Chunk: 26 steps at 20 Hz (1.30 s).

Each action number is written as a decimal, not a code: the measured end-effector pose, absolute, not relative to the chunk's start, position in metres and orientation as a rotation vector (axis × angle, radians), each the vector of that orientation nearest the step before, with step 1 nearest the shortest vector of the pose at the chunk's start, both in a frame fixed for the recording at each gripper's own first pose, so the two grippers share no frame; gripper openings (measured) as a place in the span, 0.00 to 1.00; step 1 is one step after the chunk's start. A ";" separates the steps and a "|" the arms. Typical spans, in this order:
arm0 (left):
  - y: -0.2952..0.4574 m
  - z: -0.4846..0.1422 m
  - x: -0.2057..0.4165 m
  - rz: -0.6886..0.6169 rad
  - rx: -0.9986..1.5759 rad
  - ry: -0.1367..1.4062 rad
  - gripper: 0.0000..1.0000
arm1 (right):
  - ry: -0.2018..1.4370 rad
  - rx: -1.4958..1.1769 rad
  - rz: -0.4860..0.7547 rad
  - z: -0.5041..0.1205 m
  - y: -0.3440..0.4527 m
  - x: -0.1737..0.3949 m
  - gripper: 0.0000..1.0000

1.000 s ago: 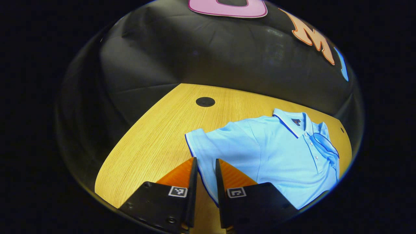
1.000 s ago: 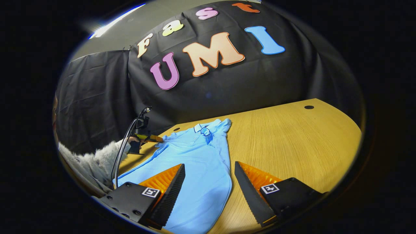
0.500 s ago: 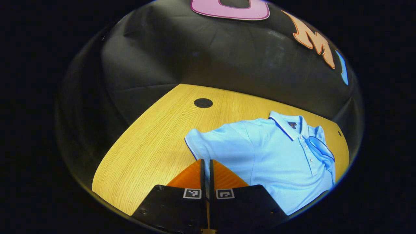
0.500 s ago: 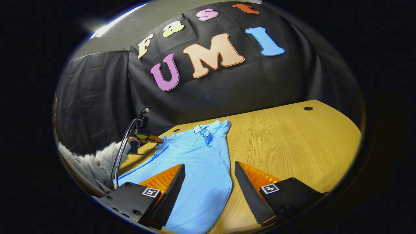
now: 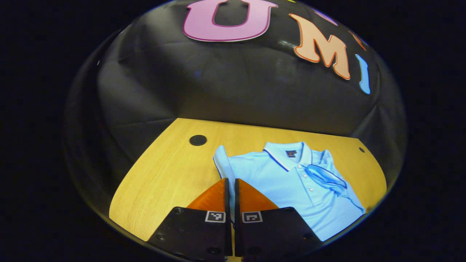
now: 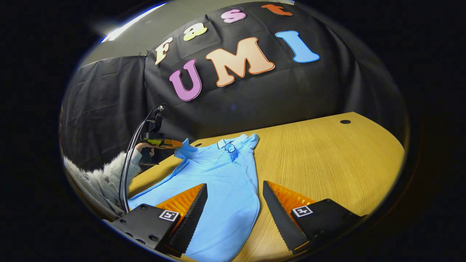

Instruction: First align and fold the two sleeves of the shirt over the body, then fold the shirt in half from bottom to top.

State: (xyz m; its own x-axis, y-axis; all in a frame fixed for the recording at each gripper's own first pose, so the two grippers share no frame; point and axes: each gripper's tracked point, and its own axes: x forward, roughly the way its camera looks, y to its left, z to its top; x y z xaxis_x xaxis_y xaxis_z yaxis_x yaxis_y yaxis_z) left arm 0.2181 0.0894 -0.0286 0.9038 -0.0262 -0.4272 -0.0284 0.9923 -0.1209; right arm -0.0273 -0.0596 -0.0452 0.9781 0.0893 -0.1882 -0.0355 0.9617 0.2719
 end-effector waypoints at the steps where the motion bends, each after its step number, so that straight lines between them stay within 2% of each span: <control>1: 0.072 -0.026 0.217 -0.035 -0.127 0.450 0.02 | 0.201 0.269 0.062 -0.045 -0.060 -0.028 0.97; 6: -0.008 -0.027 0.208 -0.206 -0.116 0.491 0.02 | 0.205 0.264 0.063 -0.045 -0.060 -0.030 0.97; 11: -0.054 -0.034 0.206 -0.286 -0.048 0.522 0.02 | 0.214 0.259 0.073 -0.047 -0.059 -0.029 0.97; 18: -0.074 -0.068 0.214 -0.300 0.032 0.579 0.04 | 0.224 0.266 0.084 -0.049 -0.060 -0.029 0.97; 20: -0.080 -0.070 0.216 -0.311 0.023 0.580 0.09 | 0.227 0.265 0.083 -0.050 -0.060 -0.028 0.97; 26: -0.072 -0.066 0.208 -0.278 0.037 0.566 0.10 | 0.233 0.261 0.082 -0.051 -0.058 -0.029 0.97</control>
State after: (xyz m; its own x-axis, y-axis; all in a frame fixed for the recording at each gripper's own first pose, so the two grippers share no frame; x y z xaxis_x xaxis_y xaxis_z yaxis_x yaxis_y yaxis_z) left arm 0.2079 -0.0720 -0.0663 0.8077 -0.2498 -0.5341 0.2699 0.9620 -0.0419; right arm -0.0286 -0.0584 -0.0507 0.9699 0.1099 -0.2171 -0.0498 0.9630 0.2649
